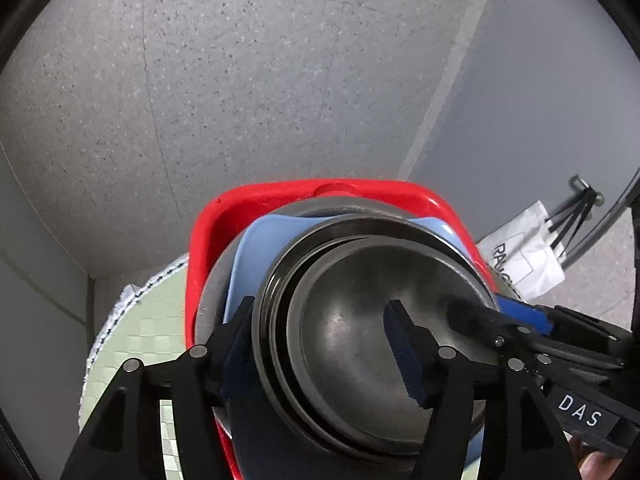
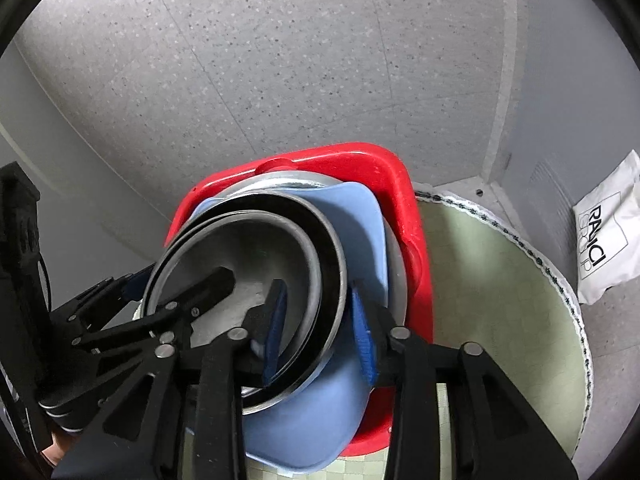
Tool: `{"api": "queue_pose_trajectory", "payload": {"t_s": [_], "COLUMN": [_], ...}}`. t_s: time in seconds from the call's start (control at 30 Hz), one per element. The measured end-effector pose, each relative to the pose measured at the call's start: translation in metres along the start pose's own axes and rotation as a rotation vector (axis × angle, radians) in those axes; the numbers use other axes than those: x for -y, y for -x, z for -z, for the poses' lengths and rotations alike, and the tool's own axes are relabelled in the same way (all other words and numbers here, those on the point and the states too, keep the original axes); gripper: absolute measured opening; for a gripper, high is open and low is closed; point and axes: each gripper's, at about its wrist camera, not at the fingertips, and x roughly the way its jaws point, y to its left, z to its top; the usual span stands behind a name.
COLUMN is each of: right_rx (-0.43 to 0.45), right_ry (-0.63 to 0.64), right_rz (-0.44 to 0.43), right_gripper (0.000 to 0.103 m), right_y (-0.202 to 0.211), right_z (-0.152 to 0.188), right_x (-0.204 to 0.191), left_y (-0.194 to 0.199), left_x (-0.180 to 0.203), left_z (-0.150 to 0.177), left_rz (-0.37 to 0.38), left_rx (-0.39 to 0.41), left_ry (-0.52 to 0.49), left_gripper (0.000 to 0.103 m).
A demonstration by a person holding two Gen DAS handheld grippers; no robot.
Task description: Organize plates and bowls
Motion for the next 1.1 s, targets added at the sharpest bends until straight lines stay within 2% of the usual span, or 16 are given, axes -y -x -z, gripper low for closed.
{"api": "queue_pose_trajectory", "payload": {"t_s": [0.13, 0.2, 0.27, 0.37, 0.57, 0.67, 0.8, 0.9, 1.1], "right_rx": [0.048, 0.068, 0.09, 0.105, 0.149, 0.172, 0.177, 0.185, 0.215], "right_ry": [-0.019, -0.023, -0.019, -0.022, -0.025, -0.018, -0.007, 0.005, 0.002], "right_rz": [0.001, 0.008, 0.033, 0.04, 0.091, 0.118, 0.16, 0.183, 0.215], "right_gripper": [0.046, 0.061, 0.067, 0.069, 0.083, 0.085, 0.096, 0.097, 0.098], "right_y": [0.013, 0.021, 0.03, 0.044, 0.08, 0.099, 0.122, 0.14, 0.184], "right_z": [0.003, 0.005, 0.009, 0.017, 0.048, 0.066, 0.095, 0.12, 0.166], "right_x": [0.004, 0.004, 0.005, 0.005, 0.0, -0.008, -0.021, -0.035, -0.055], "left_y": [0.015, 0.024, 0.036, 0.056, 0.109, 0.14, 0.183, 0.215, 0.279], "left_x": [-0.008, -0.016, -0.02, -0.02, -0.013, -0.005, 0.008, 0.018, 0.036], "left_z": [0.011, 0.017, 0.025, 0.039, 0.078, 0.099, 0.133, 0.164, 0.226], "left_rz": [0.026, 0.031, 0.036, 0.032, -0.003, -0.028, -0.091, -0.124, -0.1], "left_rx": [0.021, 0.035, 0.042, 0.057, 0.106, 0.145, 0.191, 0.226, 0.266], "left_ry": [0.044, 0.062, 0.066, 0.057, 0.03, 0.01, -0.057, -0.098, -0.139], "left_gripper": [0.072, 0.08, 0.084, 0.089, 0.102, 0.102, 0.102, 0.102, 0.102]}}
